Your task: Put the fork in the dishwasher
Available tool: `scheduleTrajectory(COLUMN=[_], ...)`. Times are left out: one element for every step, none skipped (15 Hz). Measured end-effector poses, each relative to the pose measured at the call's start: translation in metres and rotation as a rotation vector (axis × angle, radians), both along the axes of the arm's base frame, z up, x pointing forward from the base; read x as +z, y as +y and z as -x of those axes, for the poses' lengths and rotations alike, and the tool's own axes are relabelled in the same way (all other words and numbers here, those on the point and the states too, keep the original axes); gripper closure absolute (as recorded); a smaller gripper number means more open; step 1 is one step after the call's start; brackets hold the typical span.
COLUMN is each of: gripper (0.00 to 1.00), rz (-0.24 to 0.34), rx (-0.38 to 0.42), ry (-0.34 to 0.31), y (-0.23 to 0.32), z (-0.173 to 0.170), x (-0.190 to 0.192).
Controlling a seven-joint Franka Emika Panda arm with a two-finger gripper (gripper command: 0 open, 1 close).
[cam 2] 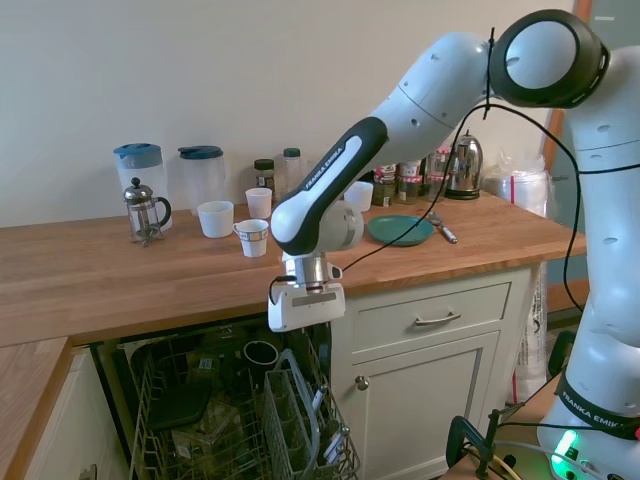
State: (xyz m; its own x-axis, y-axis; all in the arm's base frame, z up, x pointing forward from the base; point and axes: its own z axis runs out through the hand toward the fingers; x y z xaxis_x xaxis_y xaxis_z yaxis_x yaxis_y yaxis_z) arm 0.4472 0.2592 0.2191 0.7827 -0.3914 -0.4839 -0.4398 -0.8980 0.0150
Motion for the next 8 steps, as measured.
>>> scheduleTrajectory(gripper=[0.00, 0.00, 0.00, 0.00, 0.00, 0.00, 0.00, 0.00], rz=[-0.004, -0.008, -0.011, -0.012, -0.012, -0.011, -0.009, -0.008], rx=[0.005, 0.010, 0.013, 0.012, 0.009, 0.003, -0.002, -0.006], ry=[-0.013, -0.024, -0.036, -0.050, -0.062, -0.077, -0.090, -0.107], y=[0.002, 0.003, 0.003, 0.002, 0.001, 0.000, -0.001, -0.003], z=[0.000, 0.001, 0.002, 0.004, 0.005, 0.008, 0.012, 0.017], x=[0.010, 0.023, 0.036, 0.050, 0.063, 0.076, 0.089, 0.101])
